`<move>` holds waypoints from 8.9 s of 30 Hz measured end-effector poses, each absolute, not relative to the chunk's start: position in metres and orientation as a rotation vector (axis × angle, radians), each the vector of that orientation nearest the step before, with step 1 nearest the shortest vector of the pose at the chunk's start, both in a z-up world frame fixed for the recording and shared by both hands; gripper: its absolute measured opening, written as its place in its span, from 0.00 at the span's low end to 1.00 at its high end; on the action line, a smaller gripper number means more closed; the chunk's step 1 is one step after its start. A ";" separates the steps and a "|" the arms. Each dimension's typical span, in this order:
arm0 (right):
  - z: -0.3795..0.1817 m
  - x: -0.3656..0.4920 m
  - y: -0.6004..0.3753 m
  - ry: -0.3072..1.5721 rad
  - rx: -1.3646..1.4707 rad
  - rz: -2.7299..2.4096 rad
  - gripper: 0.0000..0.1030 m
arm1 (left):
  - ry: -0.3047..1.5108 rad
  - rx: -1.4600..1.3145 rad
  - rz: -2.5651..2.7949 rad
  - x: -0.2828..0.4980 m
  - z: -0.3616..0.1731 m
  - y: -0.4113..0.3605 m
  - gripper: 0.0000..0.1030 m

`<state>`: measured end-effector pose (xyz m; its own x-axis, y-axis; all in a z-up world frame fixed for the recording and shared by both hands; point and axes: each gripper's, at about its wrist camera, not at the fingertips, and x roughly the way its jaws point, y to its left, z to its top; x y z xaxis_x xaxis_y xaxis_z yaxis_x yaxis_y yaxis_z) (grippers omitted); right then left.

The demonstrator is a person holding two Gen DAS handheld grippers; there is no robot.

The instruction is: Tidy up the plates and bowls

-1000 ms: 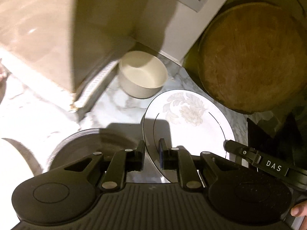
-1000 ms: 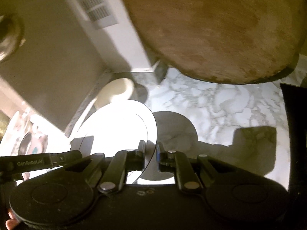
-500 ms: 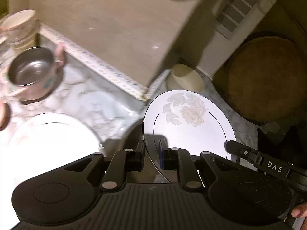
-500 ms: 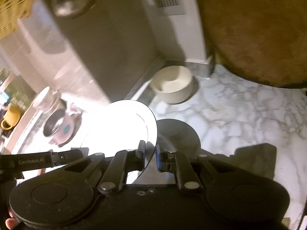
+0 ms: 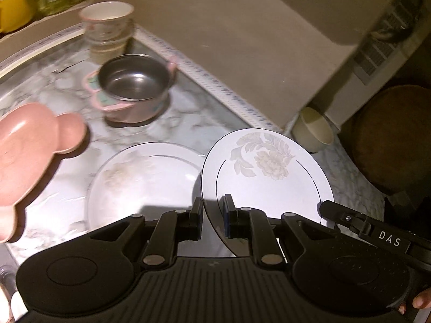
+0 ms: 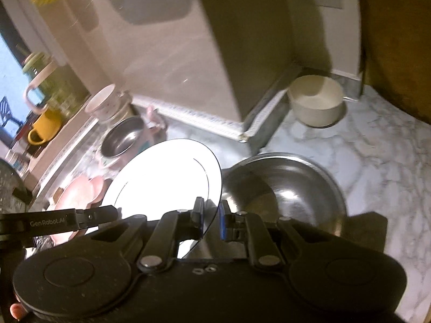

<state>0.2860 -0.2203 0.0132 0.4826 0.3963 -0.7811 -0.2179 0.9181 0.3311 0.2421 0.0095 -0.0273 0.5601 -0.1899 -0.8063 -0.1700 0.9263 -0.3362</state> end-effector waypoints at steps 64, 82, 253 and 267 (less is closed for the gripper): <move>-0.074 0.295 -0.142 1.204 0.170 0.398 0.09 | 1.081 -0.244 0.098 0.235 -0.115 0.061 0.14; -0.081 0.296 -0.125 1.198 0.094 0.398 0.11 | 1.038 -0.189 0.094 0.228 -0.111 0.060 0.14; -0.043 0.282 -0.160 1.280 0.209 0.311 0.14 | 1.092 -0.213 0.145 0.241 -0.080 0.104 0.21; -0.055 0.273 -0.181 1.358 0.350 0.268 0.16 | 1.097 -0.018 0.083 0.272 -0.074 0.079 0.20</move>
